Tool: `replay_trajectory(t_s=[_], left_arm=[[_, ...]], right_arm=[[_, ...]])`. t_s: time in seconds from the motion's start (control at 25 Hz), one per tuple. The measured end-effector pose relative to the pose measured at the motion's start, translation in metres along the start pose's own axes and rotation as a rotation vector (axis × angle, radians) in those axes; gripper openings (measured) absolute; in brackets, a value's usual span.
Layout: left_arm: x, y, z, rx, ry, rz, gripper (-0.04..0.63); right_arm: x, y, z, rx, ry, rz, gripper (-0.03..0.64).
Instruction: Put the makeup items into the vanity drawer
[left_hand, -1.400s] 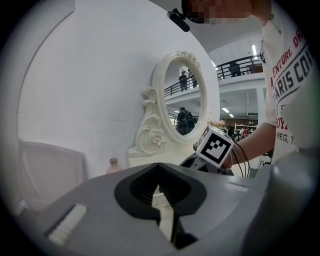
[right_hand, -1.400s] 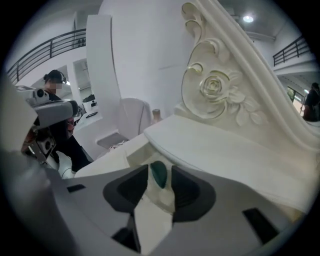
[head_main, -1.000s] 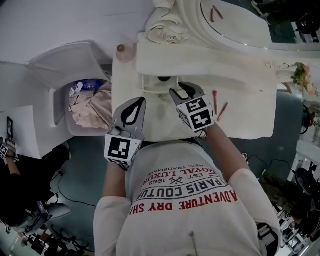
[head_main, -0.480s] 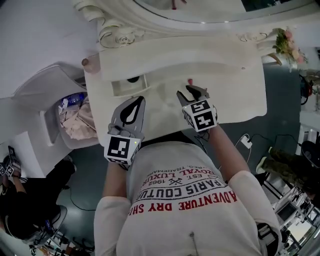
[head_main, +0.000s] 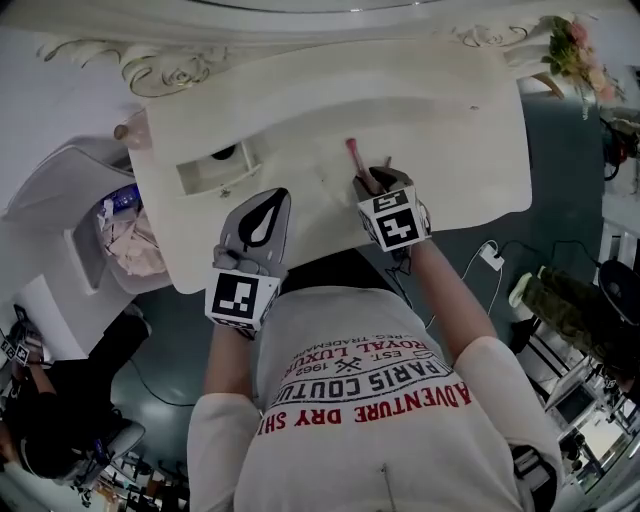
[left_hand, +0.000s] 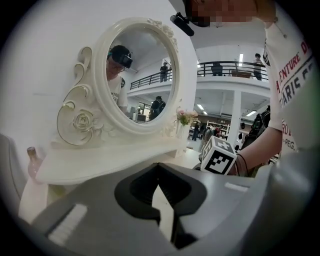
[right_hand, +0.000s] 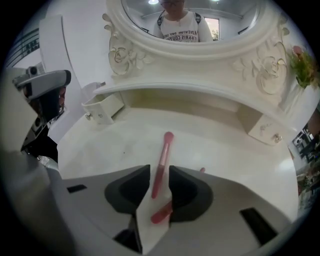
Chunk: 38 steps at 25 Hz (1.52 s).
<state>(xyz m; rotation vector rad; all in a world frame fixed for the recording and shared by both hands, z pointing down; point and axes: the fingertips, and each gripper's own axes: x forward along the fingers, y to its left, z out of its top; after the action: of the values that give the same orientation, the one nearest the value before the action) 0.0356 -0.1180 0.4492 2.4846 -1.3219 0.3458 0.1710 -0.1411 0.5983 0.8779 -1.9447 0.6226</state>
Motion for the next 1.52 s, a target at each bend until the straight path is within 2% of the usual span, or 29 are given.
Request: replay_trajectory(t_s=[0.28, 0.44, 0.6, 0.72, 0.92, 1.04, 1.24, 1.52], left_arm=[[-0.004, -0.006, -0.006, -0.029, 0.018, 0.09, 0.009], [-0.009, -0.011, -0.007, -0.035, 0.015, 0.127, 0.009], [-0.012, -0.012, -0.006, -0.03, 0.009, 0.146, 0.009], [-0.016, -0.01, -0.003, -0.023, -0.006, 0.158, 0.009], [-0.031, 0.0, 0.01, -0.034, -0.044, 0.188, 0.009], [-0.046, 0.009, 0.02, -0.035, -0.075, 0.214, 0.009], [-0.083, 0.037, 0.038, -0.015, -0.132, 0.275, 0.009], [-0.14, 0.08, 0.043, 0.0, -0.155, 0.35, 0.009]], right_arm=[[0.004, 0.0, -0.01, 0.014, 0.039, 0.023, 0.077], [0.005, -0.004, -0.008, -0.05, 0.056, 0.029, 0.049], [0.004, -0.002, -0.007, -0.056, 0.08, 0.046, 0.048], [-0.002, 0.005, 0.002, -0.035, 0.054, 0.071, 0.046], [-0.016, 0.019, 0.03, -0.1, -0.001, 0.065, 0.046], [-0.028, 0.036, 0.051, -0.131, -0.043, 0.099, 0.046], [-0.037, 0.086, 0.094, -0.269, -0.139, 0.185, 0.046], [-0.023, 0.158, 0.132, -0.413, -0.148, 0.244, 0.046]])
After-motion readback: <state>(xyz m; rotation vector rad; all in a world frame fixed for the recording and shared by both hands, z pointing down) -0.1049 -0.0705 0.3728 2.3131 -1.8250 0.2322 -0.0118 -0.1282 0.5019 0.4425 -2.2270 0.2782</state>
